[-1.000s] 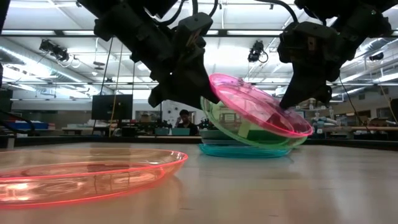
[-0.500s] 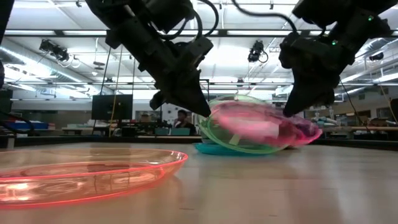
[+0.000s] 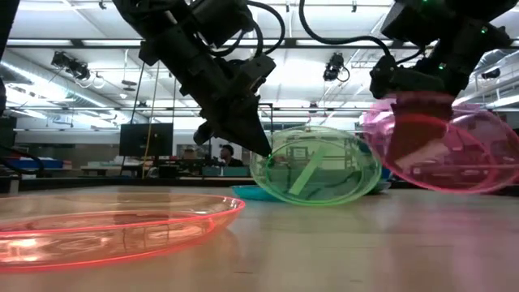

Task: Stack plastic plates
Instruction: Stack the light green plate on top of the brown plate

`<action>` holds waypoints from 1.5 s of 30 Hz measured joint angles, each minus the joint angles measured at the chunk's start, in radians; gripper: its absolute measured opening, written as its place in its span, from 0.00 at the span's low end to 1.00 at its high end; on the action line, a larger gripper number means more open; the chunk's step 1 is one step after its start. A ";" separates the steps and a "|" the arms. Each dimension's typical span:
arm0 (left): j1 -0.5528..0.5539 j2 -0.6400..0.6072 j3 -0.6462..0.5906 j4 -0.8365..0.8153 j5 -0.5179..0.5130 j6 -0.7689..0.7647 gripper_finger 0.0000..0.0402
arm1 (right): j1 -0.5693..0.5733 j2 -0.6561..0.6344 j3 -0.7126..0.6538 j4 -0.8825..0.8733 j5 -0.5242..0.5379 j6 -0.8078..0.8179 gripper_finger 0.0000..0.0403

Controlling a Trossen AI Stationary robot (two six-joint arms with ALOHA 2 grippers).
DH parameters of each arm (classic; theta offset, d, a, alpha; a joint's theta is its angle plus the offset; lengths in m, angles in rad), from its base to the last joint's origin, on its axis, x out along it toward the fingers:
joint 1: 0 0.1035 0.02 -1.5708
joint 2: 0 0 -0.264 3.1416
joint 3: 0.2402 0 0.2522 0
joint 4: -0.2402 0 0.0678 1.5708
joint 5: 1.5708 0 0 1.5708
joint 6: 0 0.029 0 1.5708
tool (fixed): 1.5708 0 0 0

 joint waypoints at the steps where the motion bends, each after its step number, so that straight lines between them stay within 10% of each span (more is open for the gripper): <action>1: 0.000 0.000 0.000 0.001 0.001 0.000 0.04 | 0.002 0.000 0.000 -0.004 0.000 -0.004 0.19; 45: 0.211 -0.147 0.039 -0.006 0.068 0.219 0.03 | 0.155 0.060 -0.001 -0.177 -0.075 0.155 0.19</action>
